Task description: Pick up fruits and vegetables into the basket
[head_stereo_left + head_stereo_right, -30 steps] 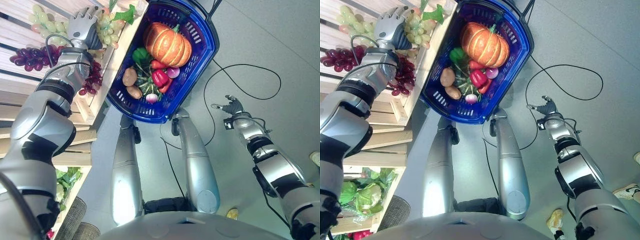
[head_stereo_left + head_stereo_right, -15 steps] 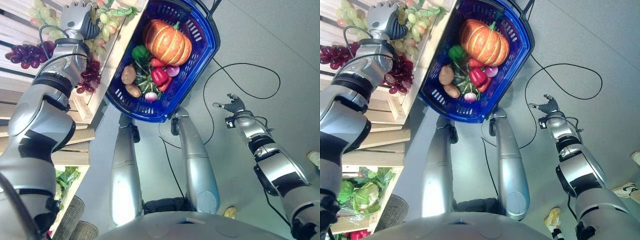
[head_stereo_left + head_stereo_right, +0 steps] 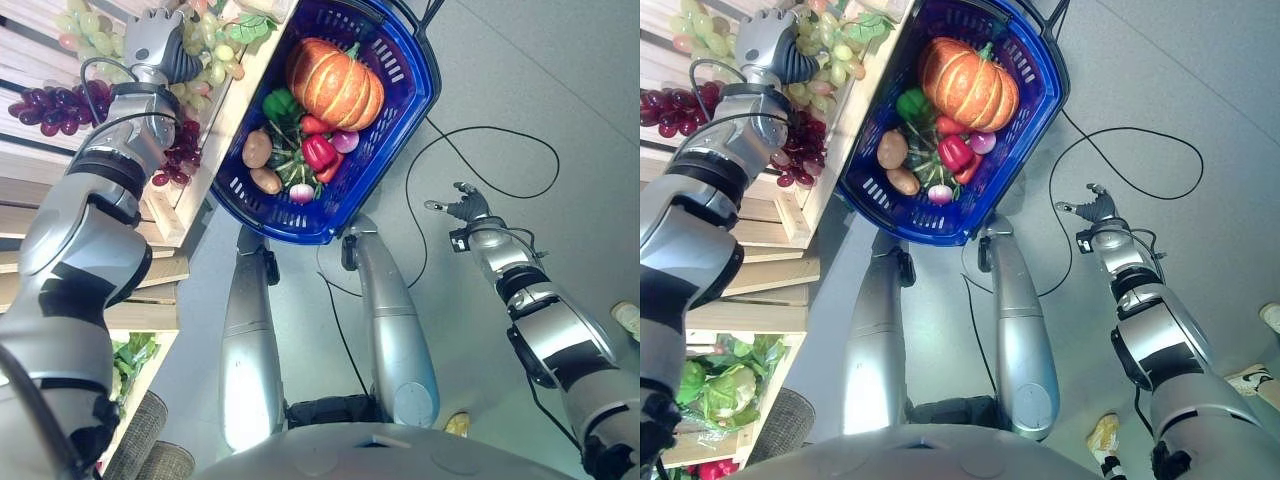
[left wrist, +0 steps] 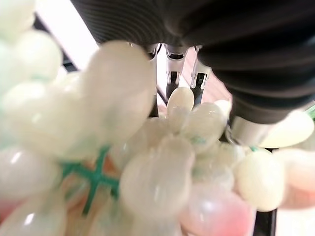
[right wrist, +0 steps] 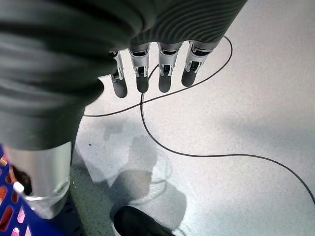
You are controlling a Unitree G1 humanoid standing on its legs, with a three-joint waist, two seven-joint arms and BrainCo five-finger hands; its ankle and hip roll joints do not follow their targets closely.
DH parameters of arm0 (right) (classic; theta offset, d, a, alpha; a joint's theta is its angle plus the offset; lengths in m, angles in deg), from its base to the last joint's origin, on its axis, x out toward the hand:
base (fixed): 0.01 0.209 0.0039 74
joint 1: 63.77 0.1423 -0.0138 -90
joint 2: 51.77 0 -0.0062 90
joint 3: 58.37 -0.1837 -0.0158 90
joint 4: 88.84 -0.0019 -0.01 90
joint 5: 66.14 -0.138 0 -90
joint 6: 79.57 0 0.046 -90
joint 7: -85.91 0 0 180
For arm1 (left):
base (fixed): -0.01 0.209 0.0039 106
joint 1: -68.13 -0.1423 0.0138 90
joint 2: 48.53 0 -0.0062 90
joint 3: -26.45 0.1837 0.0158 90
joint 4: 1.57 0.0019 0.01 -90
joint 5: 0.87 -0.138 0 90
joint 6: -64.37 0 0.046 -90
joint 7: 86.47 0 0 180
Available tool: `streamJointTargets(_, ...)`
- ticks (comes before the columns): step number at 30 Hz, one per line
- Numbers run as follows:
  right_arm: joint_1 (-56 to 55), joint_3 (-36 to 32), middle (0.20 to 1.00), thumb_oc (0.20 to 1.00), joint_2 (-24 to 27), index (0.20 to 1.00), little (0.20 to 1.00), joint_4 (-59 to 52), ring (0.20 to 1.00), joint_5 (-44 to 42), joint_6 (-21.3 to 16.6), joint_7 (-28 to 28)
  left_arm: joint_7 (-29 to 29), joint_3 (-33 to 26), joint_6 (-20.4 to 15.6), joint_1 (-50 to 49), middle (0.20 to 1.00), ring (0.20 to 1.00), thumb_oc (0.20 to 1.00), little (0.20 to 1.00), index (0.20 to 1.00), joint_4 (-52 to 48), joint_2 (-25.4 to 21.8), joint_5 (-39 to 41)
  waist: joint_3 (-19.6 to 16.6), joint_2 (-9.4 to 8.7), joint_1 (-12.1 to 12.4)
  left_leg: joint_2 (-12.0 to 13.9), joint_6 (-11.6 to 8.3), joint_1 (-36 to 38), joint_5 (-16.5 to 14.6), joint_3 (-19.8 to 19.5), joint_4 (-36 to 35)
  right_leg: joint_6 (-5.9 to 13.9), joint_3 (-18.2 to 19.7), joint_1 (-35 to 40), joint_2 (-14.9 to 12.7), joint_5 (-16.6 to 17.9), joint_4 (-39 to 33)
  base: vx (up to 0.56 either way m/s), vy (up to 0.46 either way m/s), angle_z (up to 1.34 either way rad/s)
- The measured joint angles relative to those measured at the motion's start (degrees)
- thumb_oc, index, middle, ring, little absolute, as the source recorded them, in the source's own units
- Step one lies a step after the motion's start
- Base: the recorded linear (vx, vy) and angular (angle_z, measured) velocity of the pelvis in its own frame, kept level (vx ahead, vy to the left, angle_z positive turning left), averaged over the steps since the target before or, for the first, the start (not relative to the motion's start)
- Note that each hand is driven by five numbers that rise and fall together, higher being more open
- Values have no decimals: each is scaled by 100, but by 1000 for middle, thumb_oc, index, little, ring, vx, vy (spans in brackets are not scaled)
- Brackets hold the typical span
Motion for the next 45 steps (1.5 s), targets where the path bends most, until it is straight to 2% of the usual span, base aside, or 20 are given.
streamJointTargets(3,-1,0,1000,1000,-1,1000,1000,0,1000,-1,1,1,-12,8,-115,-86,1000,1000,1000,1000,1000,28,0,-7,0,0,5,-5,1,0,1,-7,0,0,-7,2,-3,0,5,0,0,0)
streamJointTargets(6,0,-1,1000,1000,-1,1000,1000,1,1000,-1,1,1,45,27,-116,-131,1000,1000,1000,1000,1000,29,3,-221,0,0,8,-10,3,0,2,-6,-4,0,-6,2,-12,0,-1,0,0,0)
streamJointTargets(21,1,0,1000,1000,-1,1000,1000,13,1000,2,2,-3,418,75,-55,-55,1000,1000,1000,1000,1000,19,12,-225,-6,-11,12,-3,16,-28,-10,-1,-16,2,-6,-24,-11,-1,-34,0,0,0)
streamJointTargets(24,0,1,1000,1000,-8,1000,1000,13,1000,1,4,-3,418,75,-55,-38,1000,1000,1000,1000,1000,17,11,-224,-51,-76,25,1,14,-68,-13,18,-16,1,10,-77,-7,-1,-28,0,0,0)
streamJointTargets(29,-2,0,1000,1000,-32,1000,1000,19,1000,2,4,3,418,75,-85,1,1000,1000,1000,1000,1000,17,44,-225,-187,-283,43,-4,9,-155,-14,26,-12,1,17,-163,-1,-1,-36,0,0,0)
streamJointTargets(36,8,1,1000,1000,-43,1000,1000,19,1000,1,2,19,497,85,-99,69,1000,1000,1000,1000,1000,17,121,-226,-200,-303,81,-33,19,-175,-12,20,-7,1,8,-167,-7,-1,-29,-3,-12,1)
streamJointTargets(37,7,1,1000,1000,-43,1000,1000,19,1000,0,1,22,498,85,-96,68,442,442,442,442,442,18,121,-227,-200,-303,83,-30,19,-175,-12,18,-8,1,6,-166,-4,-1,-28,0,0,0)
streamJointTargets(38,7,1,1000,1000,-43,1000,1000,20,1000,0,0,26,501,85,-95,68,200,200,200,200,200,19,121,-228,-200,-303,83,-26,19,-175,-12,16,-6,1,4,-166,-3,-1,-29,0,0,0)
streamJointTargets(45,9,1,1000,1000,-47,1000,1000,20,1000,0,-1,51,641,84,-90,93,200,200,200,200,200,18,156,-226,-200,-303,81,-22,18,-171,-12,6,-3,1,-5,-151,-6,0,-29,0,0,0)
